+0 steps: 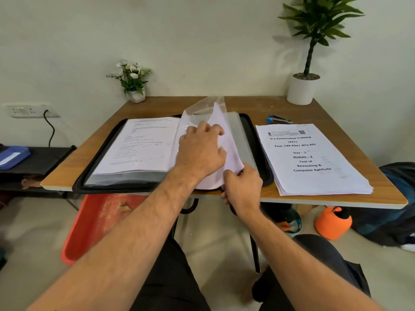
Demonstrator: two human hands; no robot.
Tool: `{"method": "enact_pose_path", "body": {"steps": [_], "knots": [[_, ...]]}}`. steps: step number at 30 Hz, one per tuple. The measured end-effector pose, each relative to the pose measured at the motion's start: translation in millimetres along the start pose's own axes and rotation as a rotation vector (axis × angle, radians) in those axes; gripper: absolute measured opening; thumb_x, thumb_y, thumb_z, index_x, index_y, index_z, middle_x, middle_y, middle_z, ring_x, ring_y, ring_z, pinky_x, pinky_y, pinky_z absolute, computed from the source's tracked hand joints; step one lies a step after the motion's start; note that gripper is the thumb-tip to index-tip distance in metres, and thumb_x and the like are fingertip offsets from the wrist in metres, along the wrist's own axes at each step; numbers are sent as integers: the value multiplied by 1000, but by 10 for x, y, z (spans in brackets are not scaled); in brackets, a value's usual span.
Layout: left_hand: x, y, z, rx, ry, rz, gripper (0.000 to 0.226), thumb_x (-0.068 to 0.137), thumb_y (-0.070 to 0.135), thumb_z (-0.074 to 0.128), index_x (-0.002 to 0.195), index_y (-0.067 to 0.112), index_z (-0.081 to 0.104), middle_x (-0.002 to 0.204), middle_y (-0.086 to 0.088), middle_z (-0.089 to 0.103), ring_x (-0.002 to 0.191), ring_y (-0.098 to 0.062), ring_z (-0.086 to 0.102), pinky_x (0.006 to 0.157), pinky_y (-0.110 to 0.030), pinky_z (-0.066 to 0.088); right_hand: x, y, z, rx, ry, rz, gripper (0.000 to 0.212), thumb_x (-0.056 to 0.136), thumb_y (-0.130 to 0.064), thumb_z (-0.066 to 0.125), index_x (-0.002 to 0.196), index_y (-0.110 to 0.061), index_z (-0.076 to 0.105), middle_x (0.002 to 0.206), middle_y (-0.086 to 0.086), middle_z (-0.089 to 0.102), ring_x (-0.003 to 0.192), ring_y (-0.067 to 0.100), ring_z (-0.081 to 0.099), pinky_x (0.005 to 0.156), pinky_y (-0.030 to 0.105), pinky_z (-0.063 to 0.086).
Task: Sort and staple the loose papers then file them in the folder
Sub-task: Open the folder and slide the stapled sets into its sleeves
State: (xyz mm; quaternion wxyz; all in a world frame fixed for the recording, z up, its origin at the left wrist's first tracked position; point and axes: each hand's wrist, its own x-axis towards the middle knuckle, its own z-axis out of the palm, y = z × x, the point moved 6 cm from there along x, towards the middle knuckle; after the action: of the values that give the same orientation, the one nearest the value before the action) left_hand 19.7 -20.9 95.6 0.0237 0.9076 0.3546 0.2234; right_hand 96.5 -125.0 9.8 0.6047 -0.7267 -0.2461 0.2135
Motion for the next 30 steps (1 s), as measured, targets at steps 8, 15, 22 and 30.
{"method": "enact_pose_path", "body": {"steps": [8, 15, 22, 30], "knots": [[-15, 61, 182, -54, -31, 51, 30, 101, 44, 51, 103, 31, 78, 97, 9, 76, 88, -14, 67, 82, -38, 56, 94, -114, 185, 188, -89, 9, 15, 100, -9, 56, 113, -11, 50, 89, 8, 71, 60, 22, 73, 53, 35, 61], [-47, 1, 270, -196, -50, 118, 25, 102, 39, 55, 111, 32, 77, 104, 13, 77, 96, -8, 68, 91, -35, 54, 154, -61, 13, 88, 15, 18, 35, 93, -21, 69, 115, -16, 41, 80, 12, 70, 53, 26, 70, 46, 31, 57], [-114, -129, 336, -438, -129, 129, 30, 101, 44, 55, 114, 29, 77, 114, 14, 75, 103, 4, 62, 96, -13, 42, 336, -66, -34, -162, -31, -94, 49, 97, -15, 60, 140, -20, 37, 93, 2, 70, 57, 18, 70, 47, 33, 58], [-30, -789, 672, -426, -139, -258, 48, 109, 44, 31, 127, 18, 66, 130, -2, 64, 115, -14, 56, 95, -26, 37, 428, -95, -145, -134, 4, -64, 57, 94, -14, 64, 146, -18, 41, 90, 2, 72, 50, 14, 68, 43, 20, 51]]}}
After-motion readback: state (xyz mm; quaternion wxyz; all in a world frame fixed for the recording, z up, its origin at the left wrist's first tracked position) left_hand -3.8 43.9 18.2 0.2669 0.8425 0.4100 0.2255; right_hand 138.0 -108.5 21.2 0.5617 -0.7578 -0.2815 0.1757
